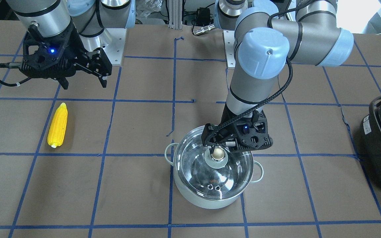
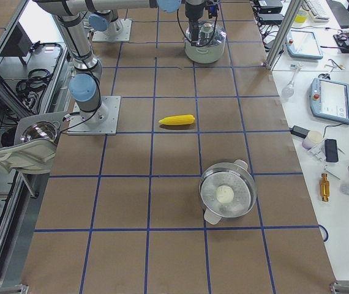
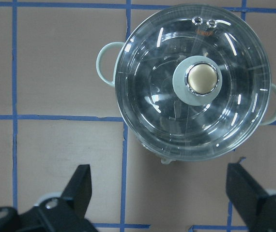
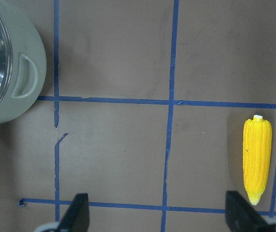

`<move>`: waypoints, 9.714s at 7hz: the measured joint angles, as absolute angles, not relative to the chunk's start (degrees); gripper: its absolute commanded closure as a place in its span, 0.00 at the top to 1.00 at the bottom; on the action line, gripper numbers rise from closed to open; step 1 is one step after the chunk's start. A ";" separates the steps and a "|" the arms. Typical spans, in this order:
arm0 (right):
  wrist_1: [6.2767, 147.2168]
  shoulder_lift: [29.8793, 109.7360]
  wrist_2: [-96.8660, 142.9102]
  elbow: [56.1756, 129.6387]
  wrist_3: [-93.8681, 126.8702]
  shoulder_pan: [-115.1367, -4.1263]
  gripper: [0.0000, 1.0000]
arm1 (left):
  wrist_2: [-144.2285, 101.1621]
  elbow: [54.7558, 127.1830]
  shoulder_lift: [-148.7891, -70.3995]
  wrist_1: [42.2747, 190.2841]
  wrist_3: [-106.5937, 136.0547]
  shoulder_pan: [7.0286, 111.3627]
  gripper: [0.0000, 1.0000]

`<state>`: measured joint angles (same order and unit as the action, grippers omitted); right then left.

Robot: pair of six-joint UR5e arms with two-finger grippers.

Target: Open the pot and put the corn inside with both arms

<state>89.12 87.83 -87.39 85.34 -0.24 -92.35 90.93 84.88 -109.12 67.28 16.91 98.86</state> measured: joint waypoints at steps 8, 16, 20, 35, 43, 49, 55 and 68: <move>89.11 87.81 -87.44 85.31 -0.09 -92.49 1.00 | 90.29 84.90 -112.90 65.35 15.89 99.23 0.87; 90.45 87.29 -88.85 85.64 -0.08 -86.69 1.00 | 88.33 85.51 -112.95 66.56 15.83 99.47 0.65; 101.75 84.59 -89.13 97.80 -9.08 -75.50 1.00 | 88.47 85.51 -112.88 67.17 15.82 99.62 0.29; 133.18 77.66 -92.01 124.73 -23.73 -68.57 0.11 | 91.79 90.84 -109.88 67.12 -17.15 72.77 0.04; 114.09 72.93 -91.35 94.90 0.52 -89.34 0.12 | 88.37 103.35 -110.09 56.80 -21.75 66.36 0.05; 104.46 57.74 -88.51 66.18 24.68 -110.75 0.19 | 88.33 103.56 -110.13 56.76 -17.70 64.99 0.06; 105.63 49.96 -83.41 61.21 29.46 -115.52 0.39 | 88.35 104.53 -111.53 54.39 -14.67 64.95 0.61; 91.09 80.23 -88.00 78.46 9.06 -96.69 1.00 | 89.62 92.20 -88.84 84.29 -4.28 78.77 1.00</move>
<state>91.09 80.23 -88.00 78.46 9.06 -96.69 89.62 92.20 -88.84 84.29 -4.28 78.77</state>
